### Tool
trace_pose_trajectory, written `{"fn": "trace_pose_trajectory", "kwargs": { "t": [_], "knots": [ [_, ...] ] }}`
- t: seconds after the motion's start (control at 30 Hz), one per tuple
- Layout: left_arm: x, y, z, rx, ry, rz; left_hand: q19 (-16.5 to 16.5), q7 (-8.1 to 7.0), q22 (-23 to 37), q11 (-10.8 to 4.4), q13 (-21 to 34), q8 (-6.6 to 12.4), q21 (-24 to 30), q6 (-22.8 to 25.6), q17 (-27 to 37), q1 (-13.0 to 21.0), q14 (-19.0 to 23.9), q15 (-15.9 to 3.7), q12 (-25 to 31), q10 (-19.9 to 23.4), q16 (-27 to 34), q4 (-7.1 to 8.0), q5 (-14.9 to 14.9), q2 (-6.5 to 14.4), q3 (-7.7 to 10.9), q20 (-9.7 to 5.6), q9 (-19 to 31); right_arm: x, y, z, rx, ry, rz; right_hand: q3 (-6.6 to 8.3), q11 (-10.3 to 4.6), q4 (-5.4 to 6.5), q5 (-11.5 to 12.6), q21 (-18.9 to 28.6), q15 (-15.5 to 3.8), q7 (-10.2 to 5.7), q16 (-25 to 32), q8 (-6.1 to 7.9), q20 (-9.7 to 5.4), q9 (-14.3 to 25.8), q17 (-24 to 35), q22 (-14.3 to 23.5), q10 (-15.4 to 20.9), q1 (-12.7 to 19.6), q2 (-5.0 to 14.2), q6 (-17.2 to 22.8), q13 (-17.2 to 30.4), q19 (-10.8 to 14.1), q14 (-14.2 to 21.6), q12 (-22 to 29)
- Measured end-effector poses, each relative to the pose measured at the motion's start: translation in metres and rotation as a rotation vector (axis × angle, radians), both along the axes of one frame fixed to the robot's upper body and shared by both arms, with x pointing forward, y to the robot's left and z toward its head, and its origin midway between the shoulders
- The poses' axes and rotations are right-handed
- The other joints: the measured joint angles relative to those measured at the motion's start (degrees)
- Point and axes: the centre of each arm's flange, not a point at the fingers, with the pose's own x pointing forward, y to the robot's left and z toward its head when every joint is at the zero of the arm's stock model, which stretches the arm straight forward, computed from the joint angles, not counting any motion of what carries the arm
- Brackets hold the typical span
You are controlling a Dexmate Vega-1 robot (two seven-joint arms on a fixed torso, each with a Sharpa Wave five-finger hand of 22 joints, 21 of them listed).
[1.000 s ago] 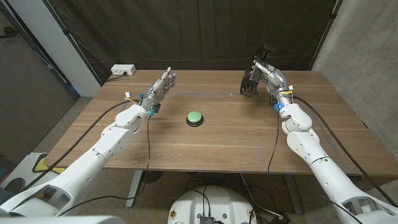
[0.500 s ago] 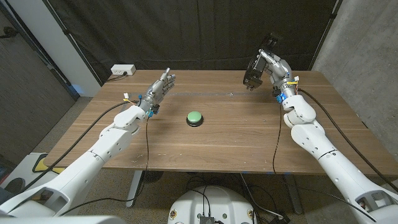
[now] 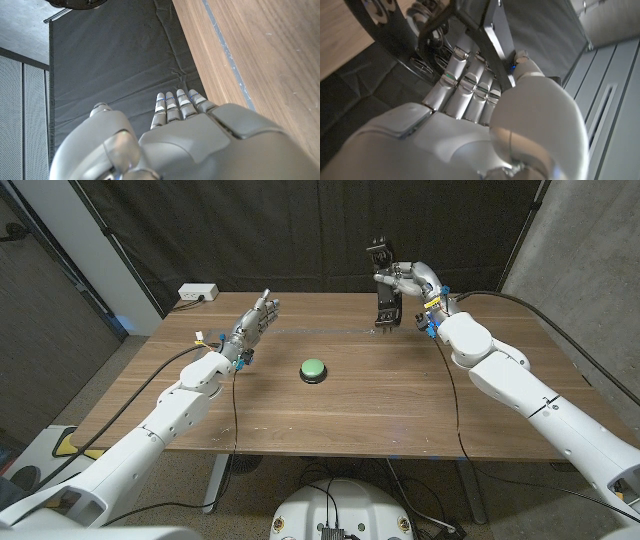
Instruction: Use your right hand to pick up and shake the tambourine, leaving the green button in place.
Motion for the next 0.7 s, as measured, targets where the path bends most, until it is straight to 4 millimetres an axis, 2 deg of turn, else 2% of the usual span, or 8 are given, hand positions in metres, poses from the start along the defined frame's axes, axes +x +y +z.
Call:
{"fn": "trace_pose_trajectory", "kwargs": {
  "t": [0.1, 0.13, 0.3, 0.43, 0.7],
  "knots": [
    [-0.001, 0.001, -0.001, 0.001, 0.001, 0.001, 0.00, 0.00, 0.00, 0.00, 0.00, 0.00, 0.00, 0.00, 0.00, 0.00, 0.00, 0.00, 0.00, 0.00, 0.00, 0.00, 0.00, 0.00, 0.00, 0.00, 0.00, 0.003, 0.000, -0.002, -0.087, -0.023, -0.082, 0.00, 0.00, 0.00, -0.10, 0.00, 0.00, 0.00, -0.01, -0.01, -0.15, 0.02, 0.00, 0.00, 0.00, 0.00, 0.00, 0.00, 0.09, -0.14, 0.00, -0.03],
    [-0.001, 0.002, -0.002, 0.001, 0.001, 0.002, 0.00, 0.00, 0.00, 0.00, 0.00, 0.00, 0.00, 0.00, 0.00, 0.00, 0.00, 0.00, 0.00, 0.00, 0.00, 0.00, 0.00, 0.00, 0.00, 0.00, 0.00, -0.005, 0.008, 0.002, -0.140, -0.053, -0.091, 0.00, 0.00, 0.00, -0.06, 0.00, 0.00, 0.00, -0.01, -0.01, -0.21, 0.02, 0.00, 0.00, 0.00, 0.00, 0.00, 0.00, 0.64, -0.21, 0.00, -0.16],
    [-0.003, 0.005, -0.003, 0.001, 0.003, 0.006, 0.00, 0.00, 0.00, 0.00, 0.00, 0.00, 0.00, 0.00, 0.00, 0.00, 0.00, 0.00, 0.00, 0.00, 0.00, 0.00, 0.00, 0.00, 0.00, 0.00, 0.00, -0.011, 0.011, 0.006, -0.267, -0.133, -0.194, 0.00, 0.00, 0.00, 0.08, 0.00, 0.00, 0.00, -0.08, -0.09, 0.09, 0.60, 0.00, 0.00, 0.00, 0.00, 0.00, 0.00, 0.67, -0.51, 0.00, 0.03],
    [-0.005, 0.007, -0.003, -0.001, 0.000, 0.009, 0.00, 0.00, 0.00, 0.00, 0.00, 0.00, 0.00, 0.00, 0.00, 0.00, 0.00, 0.00, 0.00, 0.00, 0.00, 0.00, 0.00, 0.00, 0.00, 0.00, 0.00, -0.014, 0.012, 0.007, -0.321, -0.179, -0.251, 0.00, 0.00, 0.00, 0.08, 0.00, 0.00, 0.00, -0.22, -0.10, 0.09, 0.89, 0.00, 0.01, 0.00, 0.00, 0.00, 0.00, 0.67, -0.51, 0.00, 0.06],
    [-0.007, 0.007, -0.004, -0.005, -0.006, 0.000, 0.00, -0.13, 0.00, 0.00, 0.00, 0.00, 0.00, 0.13, 0.00, 0.00, 0.00, 0.00, 0.00, 0.00, 0.00, 0.00, -0.22, 0.00, 0.00, 0.00, 0.00, -0.016, 0.008, 0.005, -0.310, -0.205, -0.272, 0.00, -0.01, 0.00, 0.07, -0.01, -0.21, 0.00, 0.01, -0.12, 0.00, 0.95, 0.24, 0.01, -0.01, -0.01, 0.01, 0.00, 0.68, -0.83, -0.21, 0.06]
  ]
}}
